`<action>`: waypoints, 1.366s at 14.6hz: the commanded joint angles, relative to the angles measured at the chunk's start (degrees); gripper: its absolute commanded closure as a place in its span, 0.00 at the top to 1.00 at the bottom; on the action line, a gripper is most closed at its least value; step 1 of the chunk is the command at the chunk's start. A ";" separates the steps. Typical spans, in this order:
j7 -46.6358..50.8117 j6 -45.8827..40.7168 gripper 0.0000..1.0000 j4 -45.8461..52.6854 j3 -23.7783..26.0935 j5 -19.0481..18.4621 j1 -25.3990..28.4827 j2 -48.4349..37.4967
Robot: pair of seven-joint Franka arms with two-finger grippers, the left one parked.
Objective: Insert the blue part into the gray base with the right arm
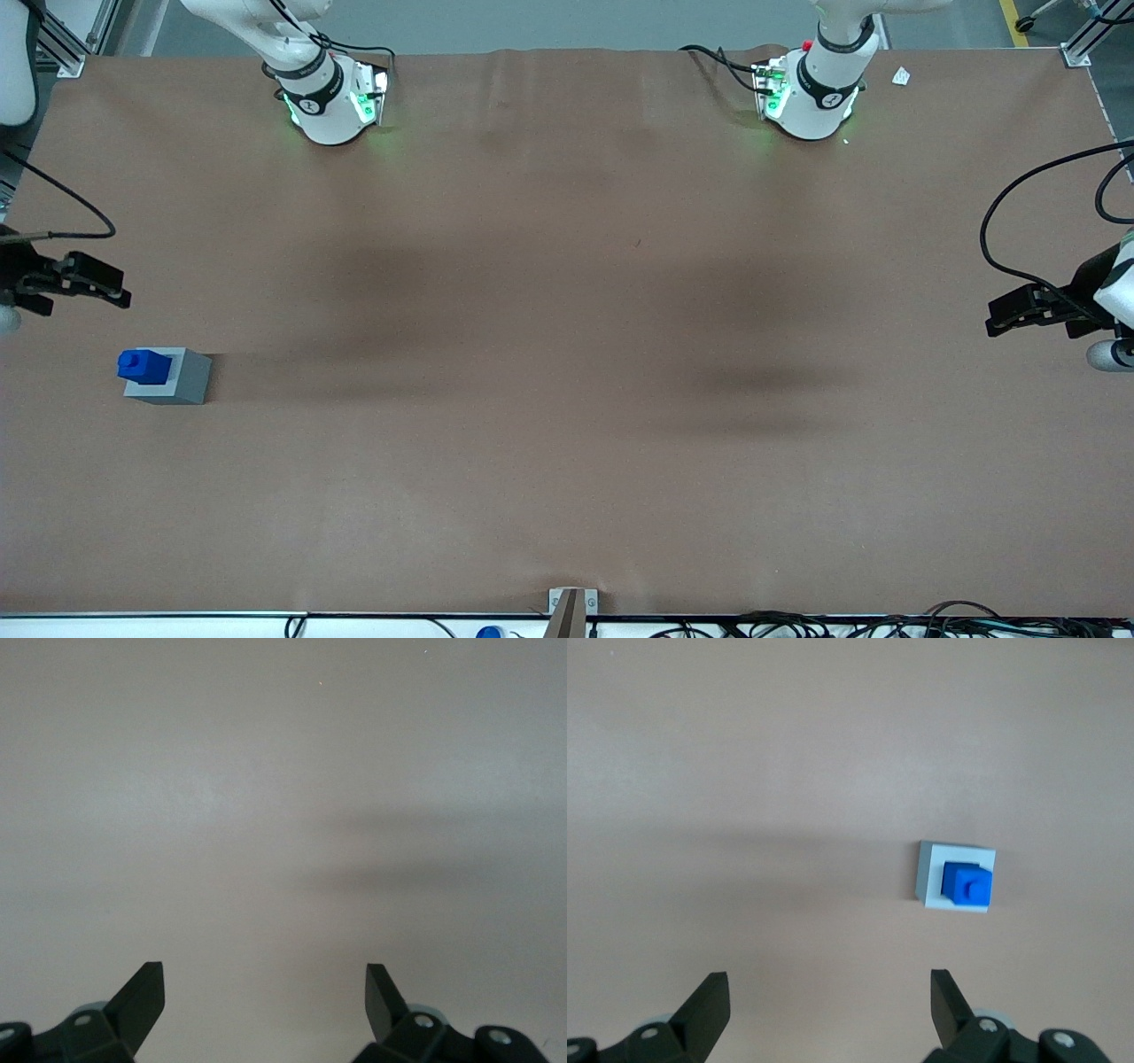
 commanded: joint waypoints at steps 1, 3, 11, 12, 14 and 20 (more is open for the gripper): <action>3.36 -2.56 1.00 -0.32 -0.25 0.43 1.36 -3.33; 3.80 -3.35 1.00 -2.42 -0.34 1.13 1.72 -5.97; 10.83 -5.20 1.00 -3.66 -0.34 0.96 4.09 -8.62; 10.83 -4.85 1.00 -3.66 -0.34 0.96 4.09 -8.54; 10.83 -4.85 1.00 -3.22 -0.34 0.78 4.18 -8.27; 10.31 -5.46 1.00 -2.43 -0.43 0.61 4.35 -8.62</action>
